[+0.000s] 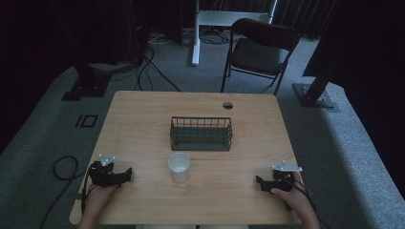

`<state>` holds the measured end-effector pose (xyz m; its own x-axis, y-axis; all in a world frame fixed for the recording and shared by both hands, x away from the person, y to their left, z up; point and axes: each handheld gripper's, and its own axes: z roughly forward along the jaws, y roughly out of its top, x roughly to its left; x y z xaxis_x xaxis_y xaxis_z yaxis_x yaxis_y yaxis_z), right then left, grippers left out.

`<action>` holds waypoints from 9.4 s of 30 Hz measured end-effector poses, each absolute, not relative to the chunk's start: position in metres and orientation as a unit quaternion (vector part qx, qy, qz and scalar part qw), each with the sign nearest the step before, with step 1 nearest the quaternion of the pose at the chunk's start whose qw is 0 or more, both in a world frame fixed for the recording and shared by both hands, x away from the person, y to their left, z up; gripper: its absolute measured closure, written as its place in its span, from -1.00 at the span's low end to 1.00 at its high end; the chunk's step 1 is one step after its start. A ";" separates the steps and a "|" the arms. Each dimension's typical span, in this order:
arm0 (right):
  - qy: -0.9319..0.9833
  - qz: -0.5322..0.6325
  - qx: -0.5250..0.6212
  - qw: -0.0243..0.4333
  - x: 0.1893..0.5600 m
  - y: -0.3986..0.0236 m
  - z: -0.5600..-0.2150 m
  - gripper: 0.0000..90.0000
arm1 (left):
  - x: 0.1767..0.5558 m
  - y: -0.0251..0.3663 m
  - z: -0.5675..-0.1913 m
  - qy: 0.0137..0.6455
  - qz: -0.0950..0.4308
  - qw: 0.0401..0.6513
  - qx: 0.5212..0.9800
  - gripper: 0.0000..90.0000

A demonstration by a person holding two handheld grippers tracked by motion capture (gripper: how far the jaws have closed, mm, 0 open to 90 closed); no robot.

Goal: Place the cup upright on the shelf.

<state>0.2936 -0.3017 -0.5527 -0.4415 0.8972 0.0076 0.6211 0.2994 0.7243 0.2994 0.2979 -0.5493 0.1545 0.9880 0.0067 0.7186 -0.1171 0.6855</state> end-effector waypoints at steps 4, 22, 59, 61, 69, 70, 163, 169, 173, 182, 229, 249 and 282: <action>0.780 0.336 0.487 0.205 0.294 -0.302 -0.553 -0.74 | 0.299 0.300 -0.549 0.599 0.241 0.279 0.710 -0.98; 0.781 0.337 0.484 0.205 0.291 -0.300 -0.553 -0.74 | 0.299 0.300 -0.550 0.606 0.244 0.277 0.705 -0.98; 0.809 0.384 0.409 0.177 0.292 -0.243 -0.540 -0.74 | 0.299 0.300 -0.550 0.606 0.244 0.278 0.705 -0.98; 0.811 0.385 0.405 0.174 0.292 -0.239 -0.540 -0.74 | 0.299 0.300 -0.550 0.606 0.244 0.277 0.705 -0.98; 0.815 0.394 0.389 0.167 0.293 -0.225 -0.538 -0.74 | 0.299 0.300 -0.550 0.606 0.244 0.277 0.705 -0.98; 0.816 0.394 0.389 0.166 0.294 -0.223 -0.538 -0.74 | 0.299 0.300 -0.550 0.606 0.244 0.277 0.705 -0.98; 0.830 0.493 0.240 0.102 0.303 -0.053 -0.516 -0.74 | 0.299 0.300 -0.550 0.606 0.244 0.278 0.705 -0.98; 0.826 0.498 0.242 0.108 0.306 -0.051 -0.514 -0.74 | 0.299 0.300 -0.550 0.606 0.243 0.278 0.705 -0.98; 0.824 0.501 0.241 0.114 0.310 -0.049 -0.514 -0.74 | 0.299 0.300 -0.550 0.606 0.243 0.278 0.705 -0.98; 0.821 0.506 0.235 0.122 0.314 -0.041 -0.510 -0.74 | 0.299 0.300 -0.550 0.606 0.243 0.278 0.705 -0.98; 0.797 0.526 0.256 0.150 0.327 -0.052 -0.444 -0.56 | 0.299 0.300 -0.550 0.606 0.243 0.278 0.704 -0.98; 0.744 0.557 0.305 0.208 0.360 -0.065 -0.390 -0.55 | 0.299 0.300 -0.550 0.606 0.243 0.278 0.704 -0.98; 0.713 0.463 0.460 0.257 0.424 -0.075 -0.449 -0.55 | 0.299 0.300 -0.550 0.606 0.243 0.278 0.704 -0.98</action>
